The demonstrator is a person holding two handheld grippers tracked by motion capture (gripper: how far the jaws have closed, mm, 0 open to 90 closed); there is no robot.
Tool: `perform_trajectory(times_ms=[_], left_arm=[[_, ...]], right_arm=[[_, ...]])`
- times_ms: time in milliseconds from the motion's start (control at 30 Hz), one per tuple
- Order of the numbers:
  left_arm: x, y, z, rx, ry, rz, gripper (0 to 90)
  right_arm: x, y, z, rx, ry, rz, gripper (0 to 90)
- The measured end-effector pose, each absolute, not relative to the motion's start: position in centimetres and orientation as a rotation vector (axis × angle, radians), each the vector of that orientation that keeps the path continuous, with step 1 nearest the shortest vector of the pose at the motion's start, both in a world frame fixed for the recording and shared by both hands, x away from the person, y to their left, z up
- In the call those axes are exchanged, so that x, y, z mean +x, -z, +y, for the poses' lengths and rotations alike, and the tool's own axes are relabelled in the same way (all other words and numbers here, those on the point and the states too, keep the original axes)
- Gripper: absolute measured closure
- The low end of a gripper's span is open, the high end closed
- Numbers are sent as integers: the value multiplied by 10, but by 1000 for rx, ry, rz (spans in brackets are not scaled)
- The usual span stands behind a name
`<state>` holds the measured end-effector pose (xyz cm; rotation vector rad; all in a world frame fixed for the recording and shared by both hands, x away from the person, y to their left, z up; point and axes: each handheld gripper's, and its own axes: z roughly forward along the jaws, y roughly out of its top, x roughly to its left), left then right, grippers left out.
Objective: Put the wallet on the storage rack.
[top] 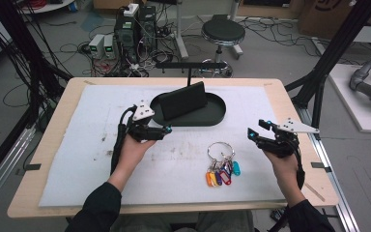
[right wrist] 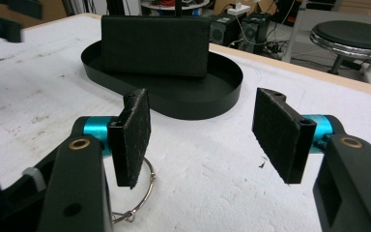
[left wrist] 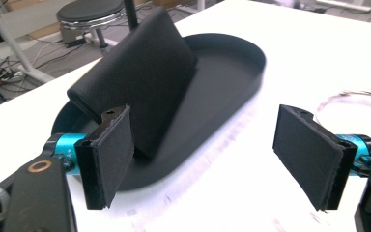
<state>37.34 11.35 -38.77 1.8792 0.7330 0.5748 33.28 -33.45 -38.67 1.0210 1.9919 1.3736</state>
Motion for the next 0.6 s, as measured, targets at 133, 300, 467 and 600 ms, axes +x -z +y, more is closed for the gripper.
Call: perform_trajectory(times_ms=[133, 300, 467, 600], left_arm=[[357, 392, 129, 1859, -555, 746, 224], [338, 400, 153, 1817, -542, 783, 224], [322, 409, 171, 1825, -567, 824, 224], [317, 417, 183, 1792, -548, 877, 224]], right_arm=[[333, 387, -336, 1030, -1371, 1988, 391], [333, 387, -338, 1036, -1372, 1979, 388], [334, 388, -340, 1048, -1367, 1976, 384], [335, 389, -340, 1049, -1360, 1976, 379]])
